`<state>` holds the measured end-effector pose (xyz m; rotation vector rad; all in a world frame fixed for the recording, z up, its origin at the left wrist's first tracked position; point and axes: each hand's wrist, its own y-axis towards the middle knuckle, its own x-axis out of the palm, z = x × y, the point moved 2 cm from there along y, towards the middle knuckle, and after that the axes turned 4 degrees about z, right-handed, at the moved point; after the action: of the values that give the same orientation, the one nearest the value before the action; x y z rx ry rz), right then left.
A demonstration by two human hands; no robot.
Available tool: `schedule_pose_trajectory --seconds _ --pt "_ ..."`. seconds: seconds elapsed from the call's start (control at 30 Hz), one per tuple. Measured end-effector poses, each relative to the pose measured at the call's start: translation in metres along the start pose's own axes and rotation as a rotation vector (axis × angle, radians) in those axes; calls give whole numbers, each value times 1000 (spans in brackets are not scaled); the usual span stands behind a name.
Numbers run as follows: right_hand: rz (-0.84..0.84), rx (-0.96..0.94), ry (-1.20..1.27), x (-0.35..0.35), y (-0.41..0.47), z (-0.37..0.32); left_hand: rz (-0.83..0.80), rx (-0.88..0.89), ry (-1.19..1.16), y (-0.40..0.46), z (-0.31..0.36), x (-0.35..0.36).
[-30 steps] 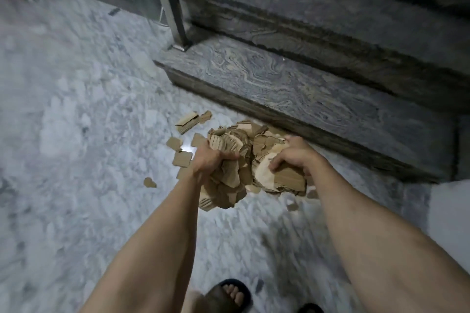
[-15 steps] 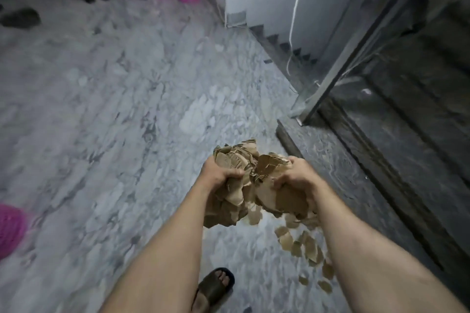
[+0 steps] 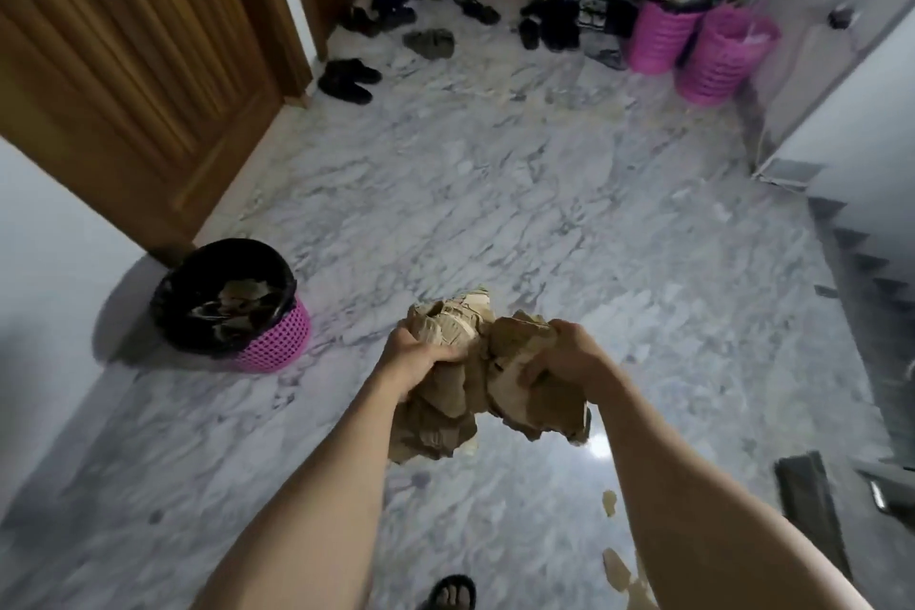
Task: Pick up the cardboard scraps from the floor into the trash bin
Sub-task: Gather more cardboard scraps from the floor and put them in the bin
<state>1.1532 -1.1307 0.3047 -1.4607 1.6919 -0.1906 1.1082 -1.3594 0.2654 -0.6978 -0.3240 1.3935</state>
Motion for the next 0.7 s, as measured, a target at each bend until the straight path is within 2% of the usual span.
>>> schedule_pose_trajectory --seconds 0.23,0.4,0.53,0.7 --pt "-166 -203 -183 104 81 -144 135 17 -108 64 33 -143" --pt "-274 -281 -259 176 156 -225 198 -11 -179 110 54 -220" --pt "-346 -336 -337 240 203 -288 343 -104 -267 165 52 -282" --pt "-391 -333 -421 338 255 -342 395 -108 -319 230 41 -357"
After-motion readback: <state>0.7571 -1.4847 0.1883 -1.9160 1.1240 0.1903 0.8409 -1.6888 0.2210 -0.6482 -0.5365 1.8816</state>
